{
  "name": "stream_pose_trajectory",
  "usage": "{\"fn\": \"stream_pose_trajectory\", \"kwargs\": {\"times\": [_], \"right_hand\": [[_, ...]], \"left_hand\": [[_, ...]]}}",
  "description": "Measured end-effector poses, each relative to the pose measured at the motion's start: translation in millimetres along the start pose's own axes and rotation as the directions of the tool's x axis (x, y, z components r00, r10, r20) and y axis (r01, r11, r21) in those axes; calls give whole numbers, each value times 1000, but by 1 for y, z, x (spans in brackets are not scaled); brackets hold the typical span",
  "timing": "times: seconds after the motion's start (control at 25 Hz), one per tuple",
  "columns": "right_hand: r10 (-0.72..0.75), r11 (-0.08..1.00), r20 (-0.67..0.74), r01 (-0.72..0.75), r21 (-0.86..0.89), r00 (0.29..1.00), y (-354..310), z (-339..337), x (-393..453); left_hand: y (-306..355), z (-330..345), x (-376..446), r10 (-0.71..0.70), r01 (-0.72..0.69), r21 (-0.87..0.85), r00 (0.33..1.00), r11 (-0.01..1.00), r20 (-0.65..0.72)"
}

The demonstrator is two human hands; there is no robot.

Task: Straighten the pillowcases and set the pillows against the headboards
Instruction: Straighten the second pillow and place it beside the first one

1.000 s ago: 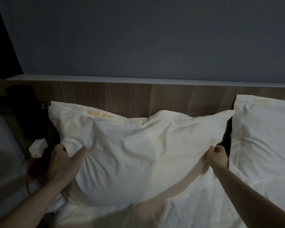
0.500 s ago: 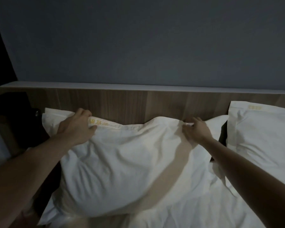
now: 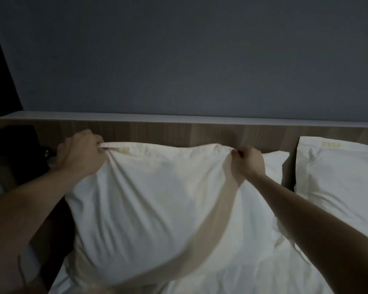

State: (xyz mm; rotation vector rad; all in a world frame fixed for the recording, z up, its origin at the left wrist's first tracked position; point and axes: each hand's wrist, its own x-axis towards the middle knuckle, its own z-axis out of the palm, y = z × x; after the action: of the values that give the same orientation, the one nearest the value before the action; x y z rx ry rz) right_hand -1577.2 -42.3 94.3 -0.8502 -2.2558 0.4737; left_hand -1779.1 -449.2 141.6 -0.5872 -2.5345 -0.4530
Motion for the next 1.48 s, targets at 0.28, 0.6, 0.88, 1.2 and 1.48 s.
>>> {"fn": "stream_pose_trajectory", "kwargs": {"times": [0.28, 0.6, 0.88, 1.2, 1.48], "right_hand": [[55, 997, -46, -52, 60, 997, -2, 24, -8], [56, 973, -53, -42, 229, 997, 9, 25, -38], [-115, 991, -26, 116, 59, 993, 14, 23, -72], [-11, 998, -29, 9, -68, 1000, 53, 54, -123], [53, 998, -15, -53, 27, 998, 71, 64, -140]], "left_hand": [[-1, 12, -8, -82, 81, 49, 996, 995, 18], [25, 5, -41, 36, -38, -151, 999, 988, -19], [35, 32, -75, 298, -280, -131, 943, 951, 148], [5, 80, -122, 427, -455, 96, 877, 885, 220], [7, 82, -148, 610, -623, 67, 779, 780, 144]]}}
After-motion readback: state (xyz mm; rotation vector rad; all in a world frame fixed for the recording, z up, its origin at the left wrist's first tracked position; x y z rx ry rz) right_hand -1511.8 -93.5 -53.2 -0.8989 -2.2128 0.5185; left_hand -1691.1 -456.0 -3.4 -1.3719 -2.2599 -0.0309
